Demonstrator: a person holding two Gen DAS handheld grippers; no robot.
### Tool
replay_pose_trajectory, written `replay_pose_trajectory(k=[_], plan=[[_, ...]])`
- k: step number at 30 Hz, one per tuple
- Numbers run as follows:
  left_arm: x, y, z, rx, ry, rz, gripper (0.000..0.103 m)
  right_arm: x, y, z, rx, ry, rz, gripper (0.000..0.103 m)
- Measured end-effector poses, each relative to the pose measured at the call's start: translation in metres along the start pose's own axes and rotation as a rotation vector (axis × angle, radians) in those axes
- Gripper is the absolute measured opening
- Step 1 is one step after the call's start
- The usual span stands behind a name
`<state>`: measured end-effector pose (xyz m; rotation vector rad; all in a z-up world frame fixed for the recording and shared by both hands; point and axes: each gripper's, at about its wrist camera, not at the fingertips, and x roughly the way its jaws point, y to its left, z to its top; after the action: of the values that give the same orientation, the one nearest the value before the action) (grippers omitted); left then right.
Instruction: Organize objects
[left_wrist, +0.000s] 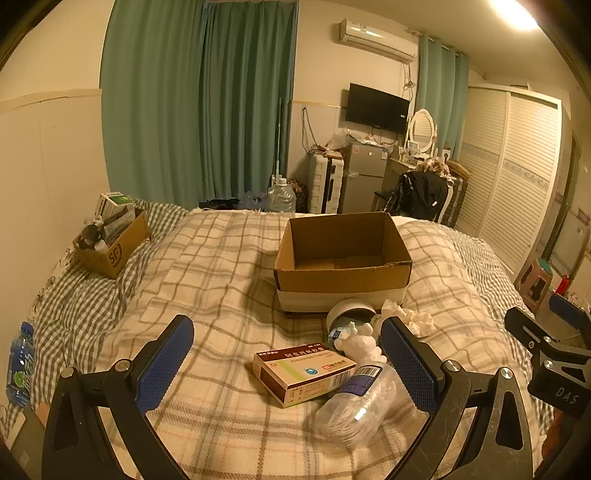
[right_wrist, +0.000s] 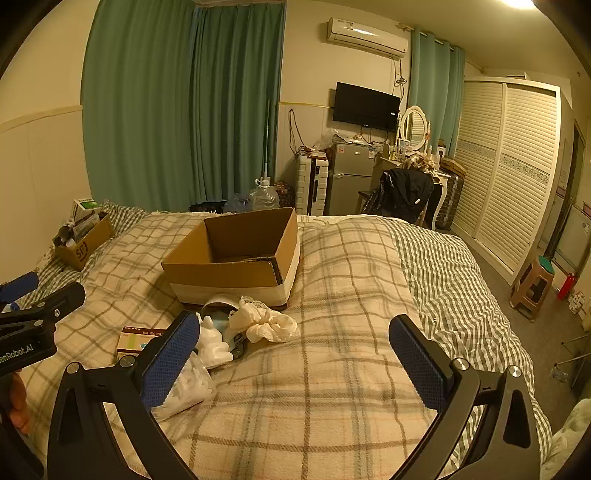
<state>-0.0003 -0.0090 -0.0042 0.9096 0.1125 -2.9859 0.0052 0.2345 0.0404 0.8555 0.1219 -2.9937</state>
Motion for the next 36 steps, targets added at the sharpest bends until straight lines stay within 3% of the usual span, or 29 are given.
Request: replay_pose_trajectory(k=[36], plan=[[0.0064,-0.0045,-0.0054,0.006,0.027,-0.001,0.103,0.0055,0.0019,-0.0053,-0.003,0.014,0.0,0.103]])
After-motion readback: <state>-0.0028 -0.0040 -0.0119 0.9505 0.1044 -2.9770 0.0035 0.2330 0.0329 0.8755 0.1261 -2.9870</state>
